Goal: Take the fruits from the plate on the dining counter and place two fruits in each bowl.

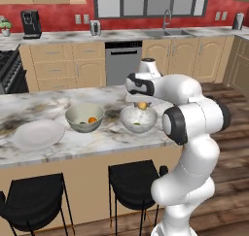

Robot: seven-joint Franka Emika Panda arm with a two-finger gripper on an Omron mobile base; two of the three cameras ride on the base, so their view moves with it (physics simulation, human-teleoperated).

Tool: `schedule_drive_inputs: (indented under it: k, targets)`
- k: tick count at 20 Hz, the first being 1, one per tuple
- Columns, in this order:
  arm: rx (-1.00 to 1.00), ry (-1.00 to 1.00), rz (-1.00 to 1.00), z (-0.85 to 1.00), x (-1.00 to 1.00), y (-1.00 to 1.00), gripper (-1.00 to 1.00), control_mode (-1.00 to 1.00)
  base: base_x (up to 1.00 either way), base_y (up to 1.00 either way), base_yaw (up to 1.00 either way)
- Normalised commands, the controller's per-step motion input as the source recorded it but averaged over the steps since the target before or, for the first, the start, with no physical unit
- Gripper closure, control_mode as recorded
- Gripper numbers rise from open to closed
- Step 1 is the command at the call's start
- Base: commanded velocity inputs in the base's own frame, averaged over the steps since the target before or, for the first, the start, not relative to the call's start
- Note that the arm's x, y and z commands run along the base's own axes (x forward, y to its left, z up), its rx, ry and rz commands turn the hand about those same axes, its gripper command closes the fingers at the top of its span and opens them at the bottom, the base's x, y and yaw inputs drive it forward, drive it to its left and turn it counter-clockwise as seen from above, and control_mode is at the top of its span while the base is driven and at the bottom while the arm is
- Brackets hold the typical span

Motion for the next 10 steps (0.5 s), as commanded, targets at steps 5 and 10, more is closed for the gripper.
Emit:
schedule_drive_inputs:
  k: [5, 10]
  targets:
    - [0.0, 0.0, 0.0, -0.84, 0.19, -0.05, 1.0, -1.0, 0.0, 0.0, 0.0]
    - [0.0, 0.01, 0.0, -0.49, 0.05, 0.01, 1.0, -1.0, 0.0, 0.0, 0.0]
